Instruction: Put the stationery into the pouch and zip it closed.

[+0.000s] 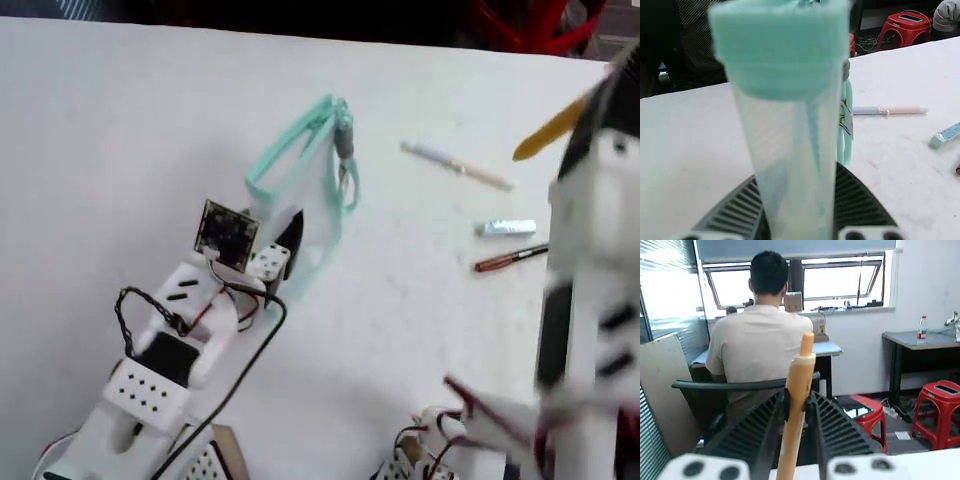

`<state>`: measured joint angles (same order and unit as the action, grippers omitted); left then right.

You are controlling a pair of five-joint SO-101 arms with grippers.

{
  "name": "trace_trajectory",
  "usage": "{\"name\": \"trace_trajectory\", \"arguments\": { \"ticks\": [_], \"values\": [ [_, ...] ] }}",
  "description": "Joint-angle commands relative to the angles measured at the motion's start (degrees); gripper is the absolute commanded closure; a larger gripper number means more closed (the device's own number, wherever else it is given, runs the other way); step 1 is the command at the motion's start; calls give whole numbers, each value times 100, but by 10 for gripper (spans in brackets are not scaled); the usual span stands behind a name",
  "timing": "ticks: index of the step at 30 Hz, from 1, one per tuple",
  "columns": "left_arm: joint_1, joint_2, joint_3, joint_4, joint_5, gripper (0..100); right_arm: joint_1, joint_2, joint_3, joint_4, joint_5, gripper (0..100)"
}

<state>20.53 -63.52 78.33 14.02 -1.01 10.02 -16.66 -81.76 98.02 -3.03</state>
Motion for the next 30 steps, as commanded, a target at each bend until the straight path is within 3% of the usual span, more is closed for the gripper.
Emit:
{"name": "trace_trajectory", "arguments": {
  "ticks": [1, 8, 19, 27, 30],
  "values": [
    [-4, -66, -26, -123, -88, 887, -40, -497, -53, 40, 440, 974],
    [-4, -66, -26, -123, -88, 887, -40, -1077, 413, 40, 791, 974],
    [-4, -66, -26, -123, -88, 887, -40, -2404, 3692, -22, 800, 971],
    [-4, -66, -26, -123, -88, 887, -57, -2932, 5714, -760, 800, 974],
    [-4, -66, -26, -123, -88, 886, -400, -3125, 6426, -1095, 800, 975]
  ]
}}
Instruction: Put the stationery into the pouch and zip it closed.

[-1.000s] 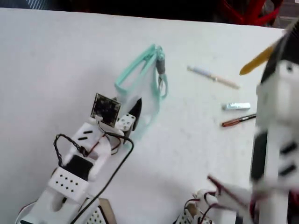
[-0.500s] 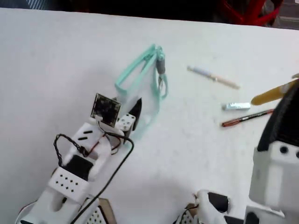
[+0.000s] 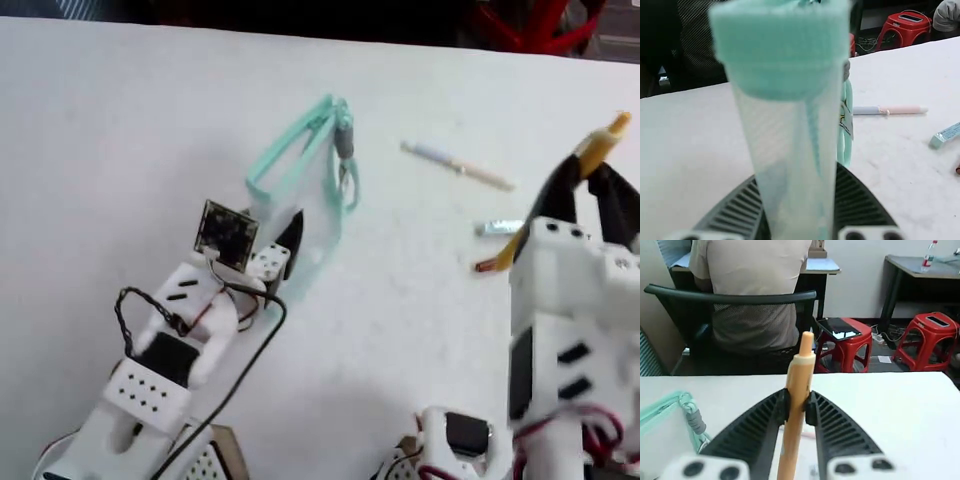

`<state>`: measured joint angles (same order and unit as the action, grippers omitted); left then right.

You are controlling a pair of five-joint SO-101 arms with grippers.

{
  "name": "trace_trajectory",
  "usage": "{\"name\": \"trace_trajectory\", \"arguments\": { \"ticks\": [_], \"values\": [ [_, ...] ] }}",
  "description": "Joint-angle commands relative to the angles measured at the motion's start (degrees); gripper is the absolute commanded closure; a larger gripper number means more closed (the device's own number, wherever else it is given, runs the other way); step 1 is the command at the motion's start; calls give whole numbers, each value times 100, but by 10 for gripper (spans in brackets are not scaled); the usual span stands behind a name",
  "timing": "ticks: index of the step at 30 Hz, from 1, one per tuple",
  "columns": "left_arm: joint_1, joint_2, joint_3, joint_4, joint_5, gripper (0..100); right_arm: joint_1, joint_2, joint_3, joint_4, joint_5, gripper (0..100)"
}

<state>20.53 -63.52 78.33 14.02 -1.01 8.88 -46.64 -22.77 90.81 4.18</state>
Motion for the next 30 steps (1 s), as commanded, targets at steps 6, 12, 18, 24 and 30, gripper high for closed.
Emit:
{"name": "trace_trajectory", "arguments": {
  "ticks": [6, 12, 18, 24, 30],
  "values": [
    [-4, -66, -26, -123, -88, 884, -1376, -734, 1600, -1288, 70, 975],
    [40, -66, -26, -123, -79, 884, -2580, -980, 2013, -2334, 70, 975],
    [48, -75, -26, -123, -70, 884, -3160, -919, 2576, -3292, 26, 975],
    [198, -75, -18, -88, -70, 884, -3521, -708, 2655, -4013, 62, 975],
    [268, -75, -18, -79, -79, 884, -3732, -136, 2629, -4374, 62, 975]
  ]
}}
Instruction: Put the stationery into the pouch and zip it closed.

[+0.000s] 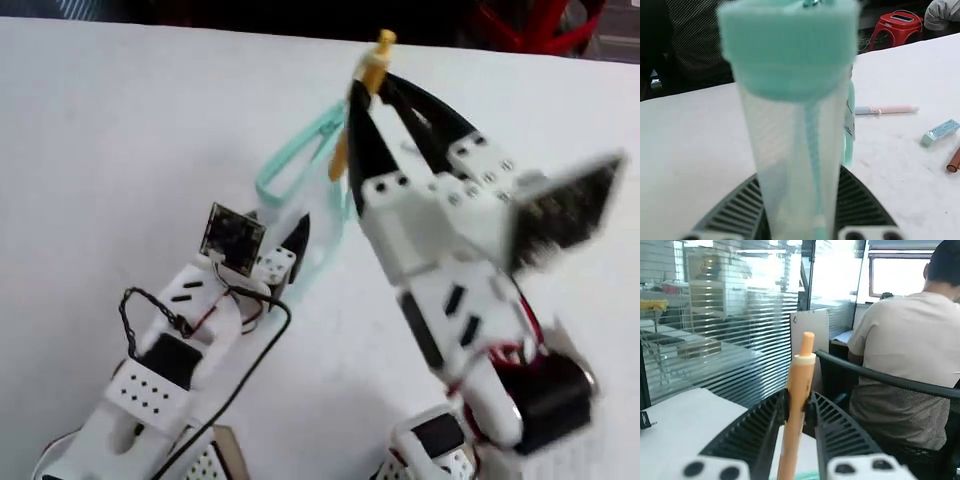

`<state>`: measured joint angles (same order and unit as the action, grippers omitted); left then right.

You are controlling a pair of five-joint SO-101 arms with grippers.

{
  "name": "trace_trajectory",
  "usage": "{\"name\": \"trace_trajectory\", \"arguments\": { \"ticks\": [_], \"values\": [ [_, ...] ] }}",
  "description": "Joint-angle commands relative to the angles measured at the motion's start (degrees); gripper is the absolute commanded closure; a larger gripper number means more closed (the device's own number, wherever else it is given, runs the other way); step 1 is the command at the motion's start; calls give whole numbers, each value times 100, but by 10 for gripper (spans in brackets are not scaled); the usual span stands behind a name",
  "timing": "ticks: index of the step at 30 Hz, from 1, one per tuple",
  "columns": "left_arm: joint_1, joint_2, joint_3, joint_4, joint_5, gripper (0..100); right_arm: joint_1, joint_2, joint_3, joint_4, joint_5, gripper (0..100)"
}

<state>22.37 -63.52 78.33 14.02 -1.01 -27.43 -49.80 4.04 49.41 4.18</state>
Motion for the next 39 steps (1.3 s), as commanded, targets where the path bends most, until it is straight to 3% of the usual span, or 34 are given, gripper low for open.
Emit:
{"name": "trace_trajectory", "arguments": {
  "ticks": [1, 18, 39],
  "values": [
    [84, -75, -18, -79, -79, 884, -136, 277, -53, -277, 62, 975],
    [31, -75, -18, -114, -79, 884, -593, 954, -9, -505, 62, 975],
    [22, -75, -18, -114, -79, 884, -567, 892, 1881, -382, 70, 975]
  ]
}}
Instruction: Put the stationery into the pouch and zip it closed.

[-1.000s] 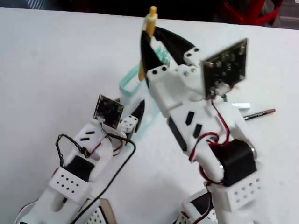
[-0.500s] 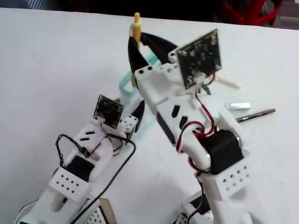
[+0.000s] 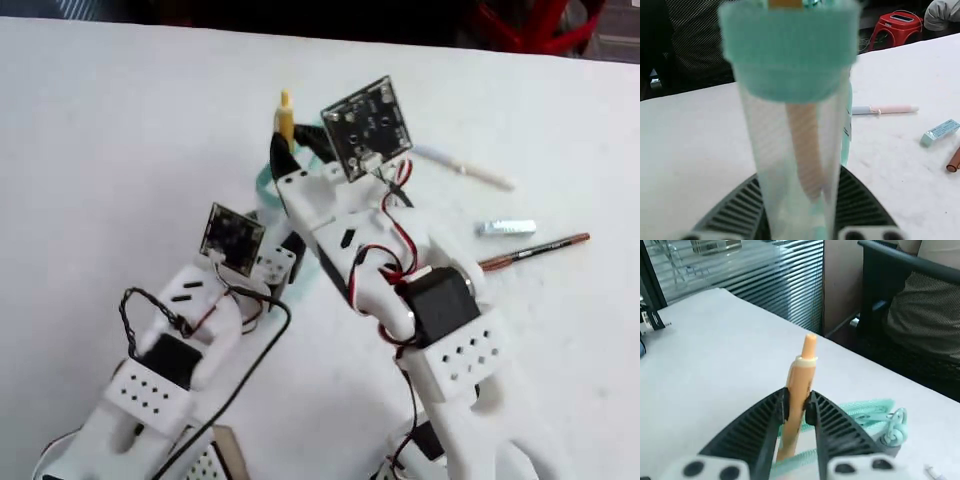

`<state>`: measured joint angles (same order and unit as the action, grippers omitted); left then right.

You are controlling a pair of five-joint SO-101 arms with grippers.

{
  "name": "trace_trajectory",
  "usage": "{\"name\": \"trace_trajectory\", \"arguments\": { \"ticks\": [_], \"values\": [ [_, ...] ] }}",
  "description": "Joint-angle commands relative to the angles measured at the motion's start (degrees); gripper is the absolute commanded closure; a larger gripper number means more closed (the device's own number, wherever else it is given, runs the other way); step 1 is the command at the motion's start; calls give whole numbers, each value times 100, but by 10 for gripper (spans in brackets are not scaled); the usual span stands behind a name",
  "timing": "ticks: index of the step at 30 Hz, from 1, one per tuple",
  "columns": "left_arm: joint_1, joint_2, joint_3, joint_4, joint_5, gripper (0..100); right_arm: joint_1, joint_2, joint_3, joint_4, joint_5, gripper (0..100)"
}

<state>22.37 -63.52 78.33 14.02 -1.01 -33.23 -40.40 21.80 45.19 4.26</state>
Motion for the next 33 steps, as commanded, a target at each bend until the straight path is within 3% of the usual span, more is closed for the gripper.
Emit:
{"name": "trace_trajectory", "arguments": {
  "ticks": [1, 12, 23, 29, 33],
  "values": [
    [22, -75, -18, -114, -79, 884, 13, -101, 202, 40, 62, 975],
    [22, -66, -18, -114, -79, 883, -13, -1798, 1354, 4, 62, 975],
    [31, -66, -18, -79, -26, 827, -22, -655, 563, 620, 308, 967],
    [31, -66, -18, -79, -26, 827, -31, -347, -193, 1156, 299, 804],
    [31, -66, -18, -79, -26, 827, -22, -391, -229, 1174, 299, 797]
  ]
}}
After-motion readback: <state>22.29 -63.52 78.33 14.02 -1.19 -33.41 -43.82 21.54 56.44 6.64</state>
